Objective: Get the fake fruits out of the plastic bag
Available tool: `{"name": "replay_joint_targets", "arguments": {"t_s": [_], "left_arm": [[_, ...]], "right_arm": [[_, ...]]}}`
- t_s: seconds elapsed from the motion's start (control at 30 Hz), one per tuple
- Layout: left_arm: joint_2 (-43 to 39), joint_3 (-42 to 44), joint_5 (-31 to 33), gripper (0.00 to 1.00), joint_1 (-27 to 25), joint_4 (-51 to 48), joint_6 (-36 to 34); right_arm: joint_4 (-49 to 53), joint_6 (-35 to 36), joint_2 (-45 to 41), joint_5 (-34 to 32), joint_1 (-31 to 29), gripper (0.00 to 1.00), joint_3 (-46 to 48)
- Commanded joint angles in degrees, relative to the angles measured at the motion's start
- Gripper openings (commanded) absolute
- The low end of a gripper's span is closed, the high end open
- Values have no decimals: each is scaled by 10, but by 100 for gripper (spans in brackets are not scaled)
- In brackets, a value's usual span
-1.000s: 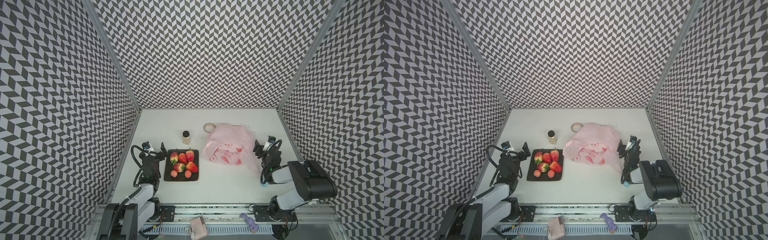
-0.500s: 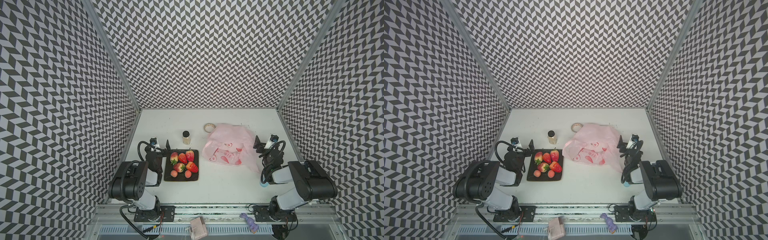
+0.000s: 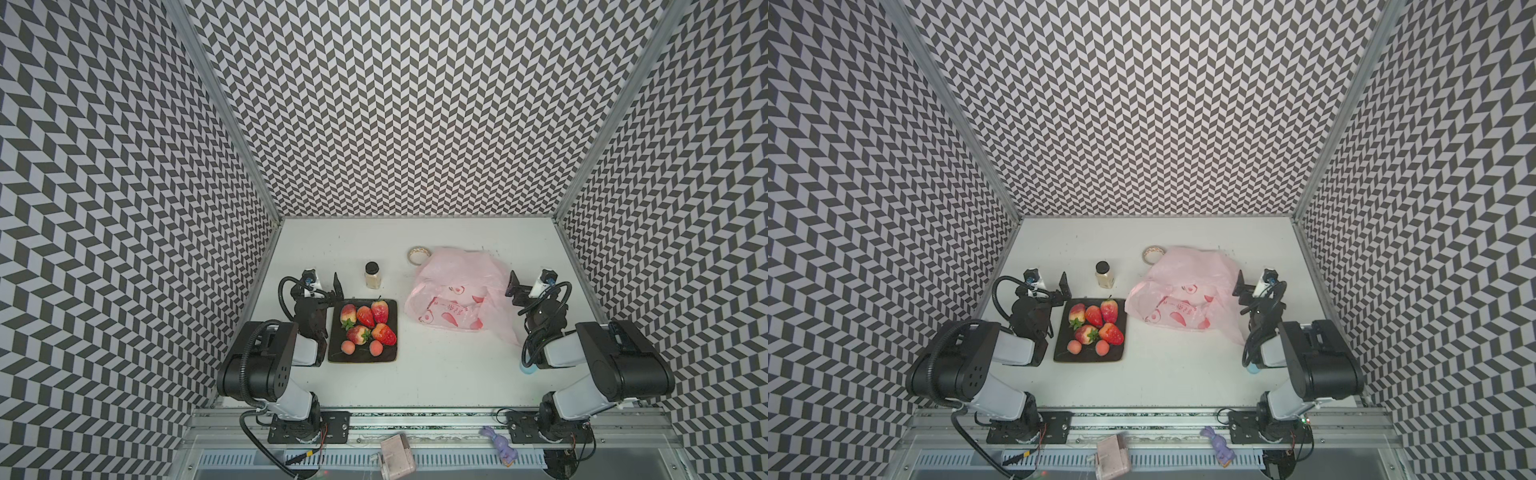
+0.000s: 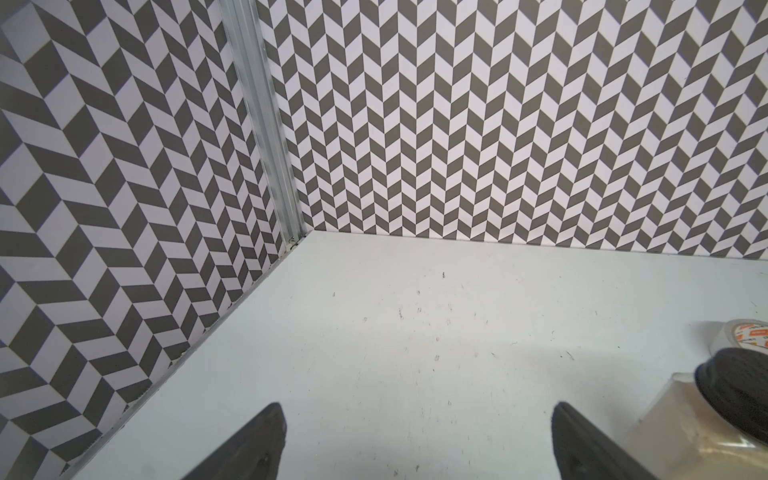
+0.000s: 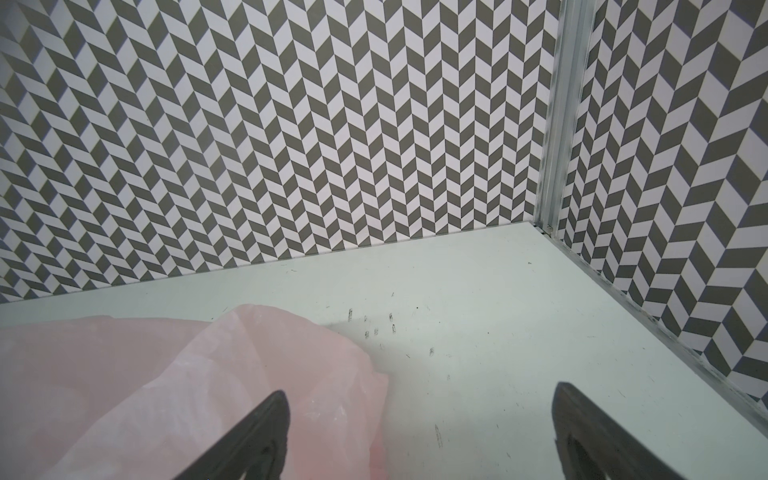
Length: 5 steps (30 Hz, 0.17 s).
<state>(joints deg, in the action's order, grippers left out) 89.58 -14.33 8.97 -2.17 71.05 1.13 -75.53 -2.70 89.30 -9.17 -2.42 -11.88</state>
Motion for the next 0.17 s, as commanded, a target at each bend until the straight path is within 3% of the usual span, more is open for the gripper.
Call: {"name": "replay_joint_targets", "arguments": {"t_s": [0.0, 0.13], "left_arm": [[5, -15, -18, 100, 8, -5, 1], [-5, -1, -17, 100, 6, 10, -2]], "right_arm": [[-34, 5, 7, 1, 3, 97, 2], [-36, 5, 5, 0, 3, 99, 3]]}}
